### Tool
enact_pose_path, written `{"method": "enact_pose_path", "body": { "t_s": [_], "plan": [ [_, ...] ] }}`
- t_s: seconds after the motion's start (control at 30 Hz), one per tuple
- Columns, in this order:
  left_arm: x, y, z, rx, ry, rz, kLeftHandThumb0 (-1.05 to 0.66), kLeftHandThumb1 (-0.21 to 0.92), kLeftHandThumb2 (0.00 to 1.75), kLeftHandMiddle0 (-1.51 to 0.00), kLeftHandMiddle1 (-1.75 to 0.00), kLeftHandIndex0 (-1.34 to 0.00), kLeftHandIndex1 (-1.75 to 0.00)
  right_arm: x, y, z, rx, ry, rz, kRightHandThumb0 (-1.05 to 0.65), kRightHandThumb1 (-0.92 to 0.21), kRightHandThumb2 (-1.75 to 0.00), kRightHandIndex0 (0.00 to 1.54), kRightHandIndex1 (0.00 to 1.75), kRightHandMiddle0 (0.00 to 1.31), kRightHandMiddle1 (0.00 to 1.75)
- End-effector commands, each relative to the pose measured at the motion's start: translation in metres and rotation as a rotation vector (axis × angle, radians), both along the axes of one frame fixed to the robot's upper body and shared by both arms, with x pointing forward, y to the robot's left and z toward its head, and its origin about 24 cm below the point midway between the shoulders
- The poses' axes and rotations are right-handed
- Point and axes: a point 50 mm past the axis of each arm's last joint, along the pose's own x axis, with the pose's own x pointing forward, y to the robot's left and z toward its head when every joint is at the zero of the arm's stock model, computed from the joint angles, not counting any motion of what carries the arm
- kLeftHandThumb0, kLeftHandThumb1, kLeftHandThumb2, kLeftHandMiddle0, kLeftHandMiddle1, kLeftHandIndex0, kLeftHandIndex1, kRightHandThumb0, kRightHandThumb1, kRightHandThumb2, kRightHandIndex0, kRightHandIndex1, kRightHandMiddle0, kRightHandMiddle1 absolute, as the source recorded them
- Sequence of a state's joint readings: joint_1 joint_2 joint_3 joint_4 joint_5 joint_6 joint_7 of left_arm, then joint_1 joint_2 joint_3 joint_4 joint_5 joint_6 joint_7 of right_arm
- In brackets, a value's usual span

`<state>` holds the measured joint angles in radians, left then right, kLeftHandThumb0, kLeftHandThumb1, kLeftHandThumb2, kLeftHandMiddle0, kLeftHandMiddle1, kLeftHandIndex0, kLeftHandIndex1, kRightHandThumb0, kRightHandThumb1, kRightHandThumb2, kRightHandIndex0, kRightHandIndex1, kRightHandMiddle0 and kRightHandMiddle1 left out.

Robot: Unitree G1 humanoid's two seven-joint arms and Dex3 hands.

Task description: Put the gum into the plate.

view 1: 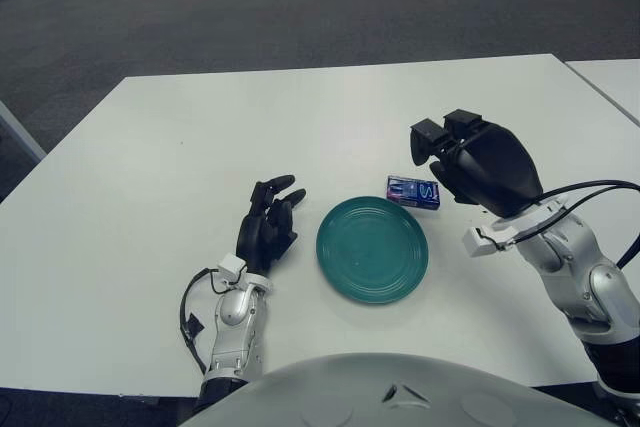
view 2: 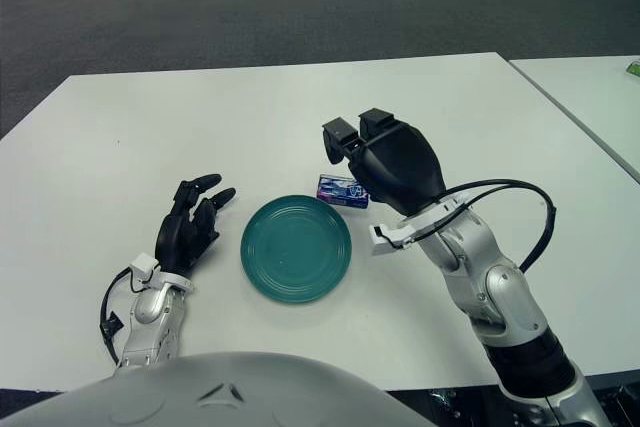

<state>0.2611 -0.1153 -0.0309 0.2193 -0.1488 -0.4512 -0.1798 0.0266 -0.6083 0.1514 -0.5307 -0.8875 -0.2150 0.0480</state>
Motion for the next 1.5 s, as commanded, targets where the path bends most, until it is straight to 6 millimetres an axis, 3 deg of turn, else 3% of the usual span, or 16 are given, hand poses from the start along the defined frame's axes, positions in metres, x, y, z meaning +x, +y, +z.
{"method": "enact_pose_path", "body": {
  "t_s": [0.0, 0.3, 0.4, 0.47, 0.53, 0.63, 0.87, 1.03, 1.47],
  "plan": [
    [-0.013, -0.003, -0.021, -0.024, 0.106, 0.027, -0.73, 0.92, 0.67, -0.35, -0.75, -0.11, -1.09, -0.001, 0.001, 0.002, -0.008, -0.015, 0.006, -0.01, -0.47, -1.04, 0.62, 1.43, 0.36, 1.75],
    [-0.012, -0.004, -0.021, -0.017, 0.111, 0.022, -0.73, 0.92, 0.67, -0.35, -0.74, -0.11, -1.10, 0.004, -0.001, -0.004, -0.028, 0.051, -0.026, -0.01, -0.47, -1.04, 0.62, 1.43, 0.35, 1.75],
    [-0.011, -0.004, -0.021, -0.021, 0.109, 0.024, -0.73, 0.92, 0.68, -0.35, -0.74, -0.11, -1.10, 0.009, -0.005, -0.012, -0.060, 0.112, -0.063, -0.01, -0.57, -0.90, 0.57, 1.41, 0.30, 1.75],
    [-0.011, -0.005, -0.021, -0.024, 0.109, 0.024, -0.73, 0.92, 0.67, -0.36, -0.74, -0.11, -1.10, 0.011, -0.006, -0.014, -0.075, 0.133, -0.076, -0.21, -0.78, -0.67, 0.49, 1.25, 0.25, 1.74],
    [-0.011, -0.005, -0.021, -0.026, 0.109, 0.025, -0.73, 0.92, 0.67, -0.36, -0.74, -0.11, -1.10, 0.015, -0.008, -0.017, -0.091, 0.168, -0.100, -0.28, -0.85, -0.59, 0.45, 1.16, 0.22, 1.74],
    [-0.011, -0.004, -0.021, -0.028, 0.109, 0.027, -0.73, 0.92, 0.67, -0.36, -0.75, -0.11, -1.10, 0.021, -0.010, -0.023, -0.106, 0.208, -0.129, -0.54, -0.90, -0.55, 0.39, 1.00, 0.07, 1.42],
    [-0.012, -0.004, -0.021, -0.024, 0.112, 0.028, -0.74, 0.92, 0.67, -0.35, -0.74, -0.09, -1.09, 0.034, -0.022, -0.041, -0.143, 0.332, -0.227, -0.75, -0.92, -0.53, 0.33, 0.47, 0.00, 0.85],
    [-0.012, -0.003, -0.022, -0.024, 0.116, 0.027, -0.75, 0.92, 0.68, -0.34, -0.73, -0.09, -1.08, 0.040, -0.027, -0.044, -0.164, 0.396, -0.283, -0.83, -0.92, -0.57, 0.33, 0.29, 0.00, 0.70],
    [-0.014, -0.002, -0.022, -0.015, 0.127, 0.031, -0.77, 0.92, 0.72, -0.34, -0.69, -0.08, -1.08, 0.047, -0.037, -0.055, -0.269, 0.502, -0.332, -1.04, -0.92, -0.80, 0.19, 0.07, 0.00, 0.36]
  ]
}}
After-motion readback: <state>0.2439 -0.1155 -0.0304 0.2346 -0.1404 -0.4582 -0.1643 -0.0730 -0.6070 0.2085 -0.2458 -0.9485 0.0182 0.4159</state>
